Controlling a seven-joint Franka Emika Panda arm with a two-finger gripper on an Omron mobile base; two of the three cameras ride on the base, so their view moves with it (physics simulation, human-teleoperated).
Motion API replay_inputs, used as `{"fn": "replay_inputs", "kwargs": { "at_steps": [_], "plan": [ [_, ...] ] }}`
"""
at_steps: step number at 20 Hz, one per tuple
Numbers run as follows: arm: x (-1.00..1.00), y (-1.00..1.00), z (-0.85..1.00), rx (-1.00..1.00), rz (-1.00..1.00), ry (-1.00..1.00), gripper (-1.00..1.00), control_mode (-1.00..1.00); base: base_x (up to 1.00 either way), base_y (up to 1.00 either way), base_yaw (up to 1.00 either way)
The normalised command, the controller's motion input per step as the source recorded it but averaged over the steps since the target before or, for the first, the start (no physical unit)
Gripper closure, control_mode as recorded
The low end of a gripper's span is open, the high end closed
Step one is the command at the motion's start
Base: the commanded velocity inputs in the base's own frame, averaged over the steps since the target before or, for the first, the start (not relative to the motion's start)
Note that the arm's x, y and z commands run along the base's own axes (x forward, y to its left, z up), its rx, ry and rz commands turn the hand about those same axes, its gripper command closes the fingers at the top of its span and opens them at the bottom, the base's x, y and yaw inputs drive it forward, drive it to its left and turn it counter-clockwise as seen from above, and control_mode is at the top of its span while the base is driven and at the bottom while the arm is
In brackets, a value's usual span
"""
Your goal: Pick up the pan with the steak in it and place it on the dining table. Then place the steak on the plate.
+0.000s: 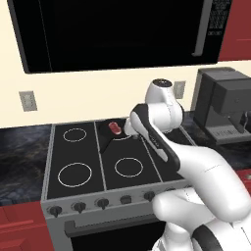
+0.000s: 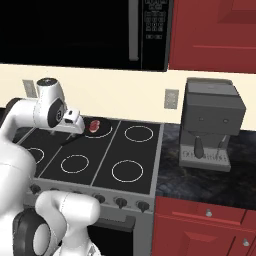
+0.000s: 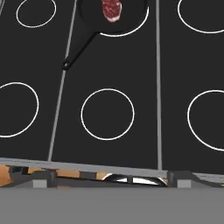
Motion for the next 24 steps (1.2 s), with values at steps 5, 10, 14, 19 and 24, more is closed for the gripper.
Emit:
{"fn": "replay_inputs", "kwargs": {
  "at_steps": [5,10,14,19,24],
  "plan": [
    [0.55,0.40,-0.25,0.00,-0.02,0.00,-1.00,-1.00,0.00,0.00,0.00],
    [0.59,0.40,-0.26,0.00,-0.04,0.00,-1.00,-1.00,0.00,0.00,0.00],
    [0.52,0.37,-0.33,-0.02,-0.03,0.00,-1.00,-1.00,0.00,0.00,0.00],
    [0.35,0.16,-0.33,-0.04,-0.02,-0.02,-1.00,-1.00,0.00,0.00,0.00],
    [0.28,0.08,-0.32,-0.02,-0.01,-0.02,-1.00,-1.00,0.00,0.00,0.00]
  ]
}}
